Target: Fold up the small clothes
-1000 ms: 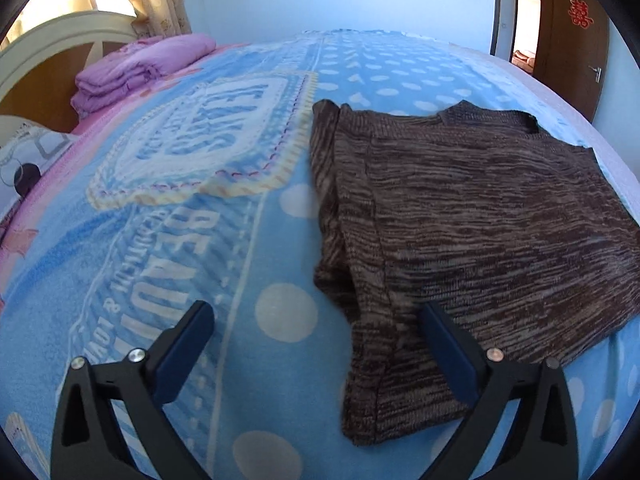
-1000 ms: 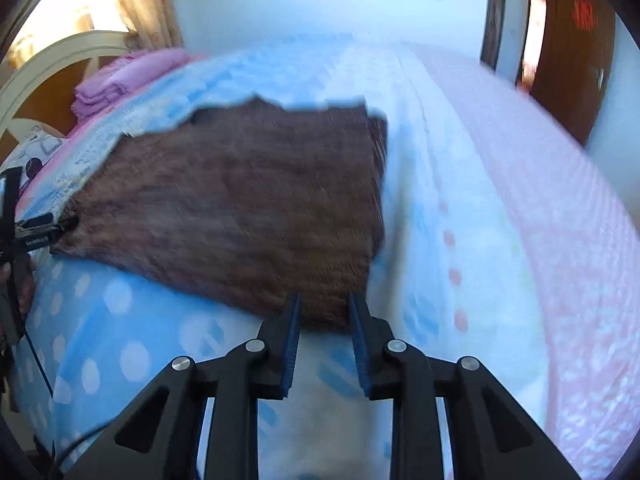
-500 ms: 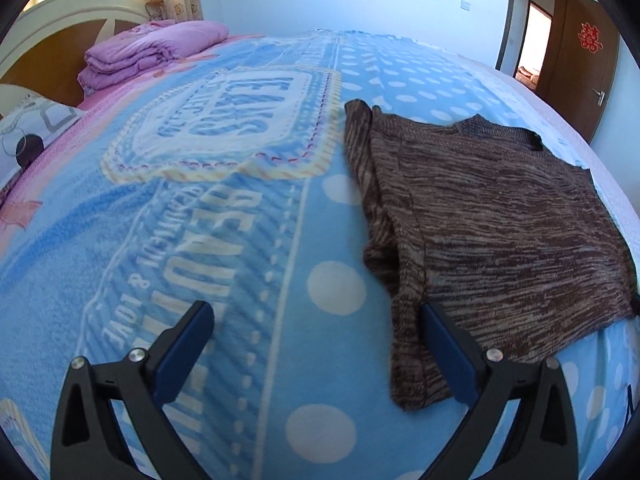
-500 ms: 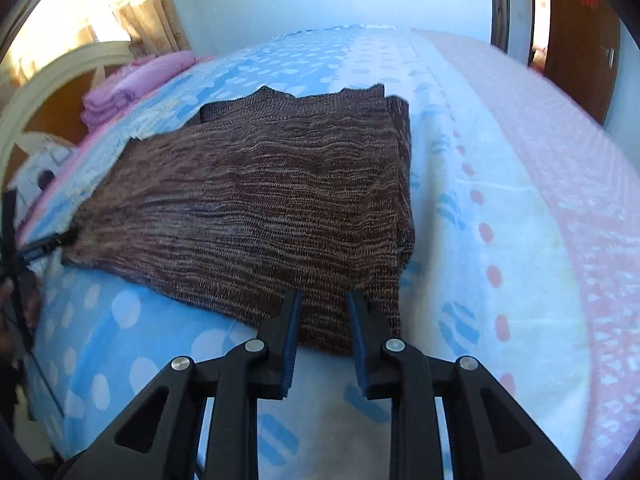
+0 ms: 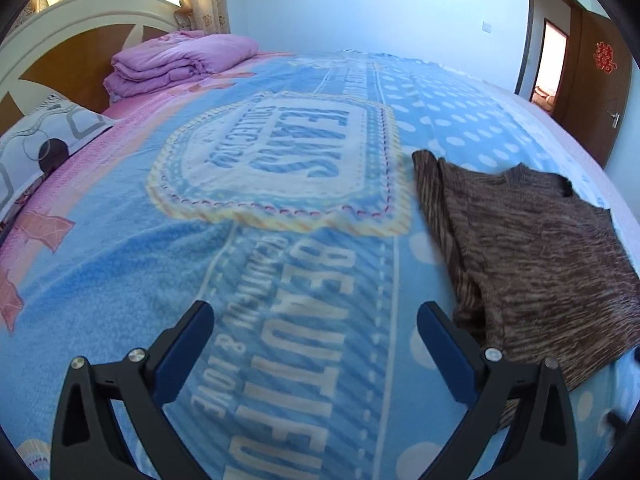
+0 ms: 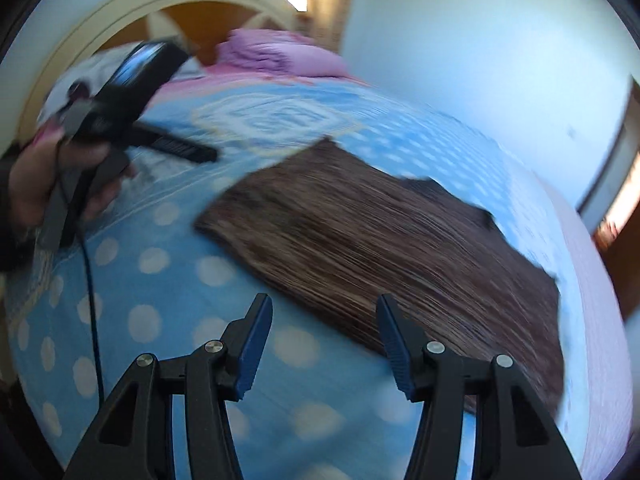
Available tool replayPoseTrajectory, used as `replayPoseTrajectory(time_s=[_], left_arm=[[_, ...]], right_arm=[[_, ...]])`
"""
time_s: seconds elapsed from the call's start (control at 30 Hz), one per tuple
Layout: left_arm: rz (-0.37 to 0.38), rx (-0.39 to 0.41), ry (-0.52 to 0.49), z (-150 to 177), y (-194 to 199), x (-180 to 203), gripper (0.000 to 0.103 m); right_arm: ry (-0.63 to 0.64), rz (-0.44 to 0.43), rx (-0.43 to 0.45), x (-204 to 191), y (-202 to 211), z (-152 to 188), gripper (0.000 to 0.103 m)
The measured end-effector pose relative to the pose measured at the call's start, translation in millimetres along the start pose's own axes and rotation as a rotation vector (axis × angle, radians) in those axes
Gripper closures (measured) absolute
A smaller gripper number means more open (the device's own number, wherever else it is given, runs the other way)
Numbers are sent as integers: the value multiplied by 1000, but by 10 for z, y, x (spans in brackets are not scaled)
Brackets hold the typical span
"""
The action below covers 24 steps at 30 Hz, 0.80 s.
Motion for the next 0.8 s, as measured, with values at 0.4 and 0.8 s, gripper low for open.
replayPoseTrajectory(time_s=[0.4,0.8], left_arm=[[163,23,-26,-352,-258,386,0],[222,-36,-63,-629,-745,695,15]], right_arm=[[99,33,-9,-527,-376,-241,48],[125,91,13,-602,-609,-385,48]])
Point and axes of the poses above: each gripper's, at about its wrist camera, not at the fingertips, and y roughly against the way its jaws point, x to its right, z to its underside, the point moved 5 cm from there along -y, roughly the way its jaws point, and after that the axes turned 10 degrees about z, right-handed, at the moved point
